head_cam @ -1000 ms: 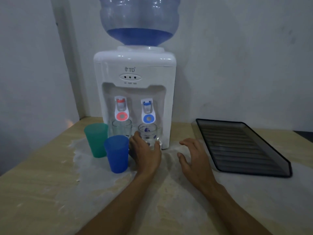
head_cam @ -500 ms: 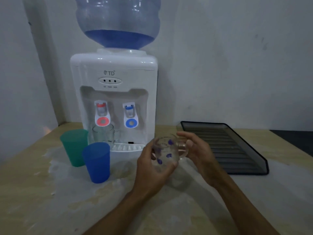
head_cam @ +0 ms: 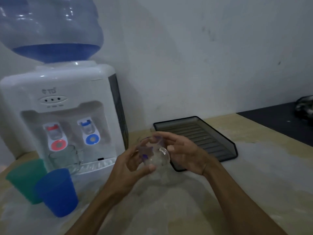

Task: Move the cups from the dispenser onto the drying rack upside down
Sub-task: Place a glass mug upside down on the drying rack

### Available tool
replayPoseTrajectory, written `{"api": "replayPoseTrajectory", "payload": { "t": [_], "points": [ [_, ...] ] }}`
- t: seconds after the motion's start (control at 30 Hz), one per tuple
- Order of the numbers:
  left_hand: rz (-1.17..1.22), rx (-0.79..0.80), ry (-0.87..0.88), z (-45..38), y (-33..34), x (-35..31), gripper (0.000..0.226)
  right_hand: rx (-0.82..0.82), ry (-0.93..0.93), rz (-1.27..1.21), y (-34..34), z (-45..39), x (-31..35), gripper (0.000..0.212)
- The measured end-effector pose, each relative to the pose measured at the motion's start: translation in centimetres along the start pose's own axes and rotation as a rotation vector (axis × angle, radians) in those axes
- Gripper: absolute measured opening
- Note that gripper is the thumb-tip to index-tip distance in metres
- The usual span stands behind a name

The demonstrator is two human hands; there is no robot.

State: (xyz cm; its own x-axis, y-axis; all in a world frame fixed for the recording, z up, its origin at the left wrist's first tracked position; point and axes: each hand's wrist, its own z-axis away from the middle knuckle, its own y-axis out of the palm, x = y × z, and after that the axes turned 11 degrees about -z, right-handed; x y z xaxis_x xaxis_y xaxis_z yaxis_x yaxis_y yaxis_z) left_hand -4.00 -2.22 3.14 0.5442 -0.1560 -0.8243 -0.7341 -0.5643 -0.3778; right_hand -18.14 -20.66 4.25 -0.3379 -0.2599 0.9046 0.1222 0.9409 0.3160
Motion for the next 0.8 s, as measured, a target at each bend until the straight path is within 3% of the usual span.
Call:
{"api": "replayPoseTrajectory", "payload": {
  "t": [0.17, 0.33, 0.5, 0.7, 0.8],
  "points": [
    [-0.058, 0.096, 0.12, -4.2, 0.7, -1.4, 0.06, 0.033, -0.049, -0.064, -1.9, 0.1, 0.1, 0.065],
    [-0.268, 0.156, 0.139, -7.9, 2.4, -0.8, 0.057, -0.082, -0.172, -0.021, -4.4, 0.7, 0.7, 0.062],
    [-0.25, 0.279, 0.086, -9.9, 4.3, 0.8, 0.056, -0.266, -0.203, 0.071, -6.2, 1.4, 0.6, 0.064],
    [-0.22, -0.189, -0.143, -11.4, 7.9, 5.2, 0.049, -0.791, -0.318, 0.25, -7.0, 1.2, -0.4, 0.067],
    [-0.194, -0.316, -0.272, -11.3, 8.5, 7.0, 0.046, -1.0, -0.347, 0.342, -7.5, 1.0, -0.7, 0.075]
  ]
}}
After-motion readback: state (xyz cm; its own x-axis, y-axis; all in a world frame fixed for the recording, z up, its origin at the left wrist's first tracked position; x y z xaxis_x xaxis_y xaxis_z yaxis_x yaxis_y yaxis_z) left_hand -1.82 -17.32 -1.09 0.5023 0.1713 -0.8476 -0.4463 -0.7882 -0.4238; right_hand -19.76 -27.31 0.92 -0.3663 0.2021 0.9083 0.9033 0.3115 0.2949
